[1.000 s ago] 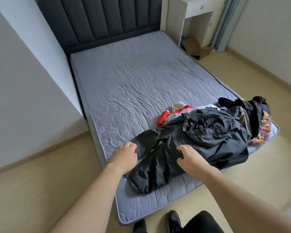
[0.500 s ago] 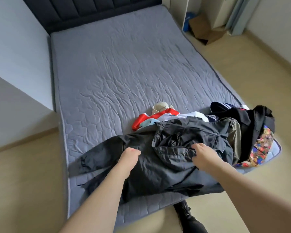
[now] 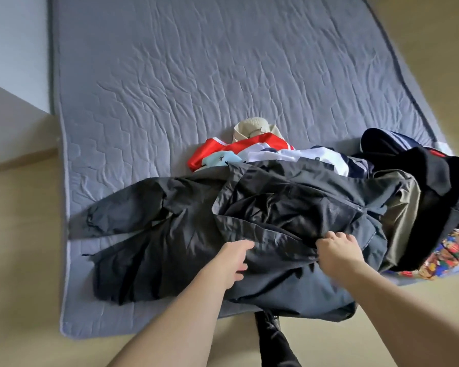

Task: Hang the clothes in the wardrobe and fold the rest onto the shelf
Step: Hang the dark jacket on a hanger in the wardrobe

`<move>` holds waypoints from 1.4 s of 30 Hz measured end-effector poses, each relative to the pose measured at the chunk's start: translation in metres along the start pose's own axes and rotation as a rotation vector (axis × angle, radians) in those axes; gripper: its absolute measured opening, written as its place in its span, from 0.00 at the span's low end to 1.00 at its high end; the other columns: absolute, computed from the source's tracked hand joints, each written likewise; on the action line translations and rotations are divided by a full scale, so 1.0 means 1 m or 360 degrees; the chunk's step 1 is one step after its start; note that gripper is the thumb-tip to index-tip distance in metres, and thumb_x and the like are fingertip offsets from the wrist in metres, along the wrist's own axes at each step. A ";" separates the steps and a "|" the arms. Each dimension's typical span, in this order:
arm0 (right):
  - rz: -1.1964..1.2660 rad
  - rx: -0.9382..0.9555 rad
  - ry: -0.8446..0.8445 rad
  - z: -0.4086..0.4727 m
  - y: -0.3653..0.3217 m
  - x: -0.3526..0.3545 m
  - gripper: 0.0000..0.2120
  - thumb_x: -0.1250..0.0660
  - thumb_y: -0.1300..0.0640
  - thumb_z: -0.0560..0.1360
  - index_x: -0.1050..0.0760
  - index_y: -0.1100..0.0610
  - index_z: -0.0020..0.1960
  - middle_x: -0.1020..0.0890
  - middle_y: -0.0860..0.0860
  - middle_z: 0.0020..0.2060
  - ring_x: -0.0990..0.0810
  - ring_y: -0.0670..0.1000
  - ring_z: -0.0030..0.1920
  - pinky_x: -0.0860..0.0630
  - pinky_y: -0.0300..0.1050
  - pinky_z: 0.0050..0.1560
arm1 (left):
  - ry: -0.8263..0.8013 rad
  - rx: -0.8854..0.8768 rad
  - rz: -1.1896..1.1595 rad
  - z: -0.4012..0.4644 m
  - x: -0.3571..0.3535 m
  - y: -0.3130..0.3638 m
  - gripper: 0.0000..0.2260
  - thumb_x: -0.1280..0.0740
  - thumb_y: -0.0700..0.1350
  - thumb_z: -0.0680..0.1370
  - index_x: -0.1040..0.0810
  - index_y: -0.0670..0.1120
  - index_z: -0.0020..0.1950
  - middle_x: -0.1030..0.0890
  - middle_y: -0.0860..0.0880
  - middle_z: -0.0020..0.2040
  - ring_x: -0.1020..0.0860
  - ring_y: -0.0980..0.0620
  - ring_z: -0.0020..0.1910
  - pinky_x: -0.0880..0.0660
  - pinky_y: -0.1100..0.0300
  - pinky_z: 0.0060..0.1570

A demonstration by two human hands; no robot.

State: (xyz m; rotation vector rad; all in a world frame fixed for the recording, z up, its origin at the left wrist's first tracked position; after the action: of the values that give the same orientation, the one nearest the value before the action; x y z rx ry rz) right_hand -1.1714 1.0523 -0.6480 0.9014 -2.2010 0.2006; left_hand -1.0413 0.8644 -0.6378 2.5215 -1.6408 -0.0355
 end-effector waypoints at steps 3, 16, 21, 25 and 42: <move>0.0163 0.0157 -0.0103 0.008 -0.003 -0.008 0.11 0.41 0.58 0.74 0.24 0.50 0.52 0.21 0.49 0.54 0.25 0.53 0.59 0.32 0.43 0.55 | 0.0075 0.0146 -0.0217 0.014 -0.027 -0.005 0.29 0.31 0.58 0.74 0.33 0.49 0.71 0.31 0.46 0.70 0.30 0.44 0.63 0.32 0.48 0.62; 0.0686 0.0701 -0.0567 -0.058 -0.060 0.086 0.10 0.36 0.57 0.75 0.30 0.54 0.35 0.27 0.51 0.38 0.26 0.55 0.42 0.32 0.43 0.38 | 0.0373 -0.0109 -0.1092 -0.064 0.027 0.033 0.09 0.43 0.41 0.81 0.23 0.45 0.55 0.20 0.45 0.46 0.22 0.47 0.44 0.22 0.48 0.42; 0.0727 0.0731 -0.0536 -0.100 -0.077 0.148 0.15 0.43 0.57 0.81 0.24 0.58 0.64 0.22 0.52 0.61 0.25 0.53 0.63 0.31 0.41 0.60 | 0.0624 -0.0654 -0.1140 -0.150 0.089 0.040 0.14 0.47 0.41 0.83 0.32 0.49 0.67 0.23 0.47 0.58 0.23 0.50 0.55 0.24 0.57 0.57; 0.0679 0.0706 -0.0336 -0.115 -0.089 0.195 0.13 0.42 0.57 0.80 0.23 0.58 0.60 0.22 0.53 0.49 0.24 0.52 0.53 0.31 0.40 0.52 | 0.0555 -0.1121 -0.1280 -0.236 0.123 0.045 0.14 0.46 0.38 0.82 0.23 0.51 0.54 0.18 0.46 0.52 0.19 0.46 0.51 0.22 0.54 0.50; -0.0265 0.1484 0.0516 -0.280 -0.360 0.378 0.57 0.25 0.42 0.66 0.64 0.50 0.77 0.53 0.48 0.77 0.53 0.55 0.77 0.48 0.57 0.75 | 0.1899 -0.0943 0.1966 -0.620 0.282 -0.074 0.18 0.31 0.59 0.69 0.32 0.51 0.50 0.28 0.55 0.38 0.29 0.53 0.37 0.34 0.57 0.31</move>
State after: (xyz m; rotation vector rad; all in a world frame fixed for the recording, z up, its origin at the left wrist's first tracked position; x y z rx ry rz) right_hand -0.9544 0.6901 -0.2330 1.3999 -1.6724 1.2621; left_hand -0.8018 0.6978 -0.0179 0.5021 -1.7691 0.7631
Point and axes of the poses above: each hand's wrist, its own z-axis towards the middle knuckle, its own x-axis out of the back of the hand, y = z × x, the point moved 2 cm from there along z, towards the middle knuckle
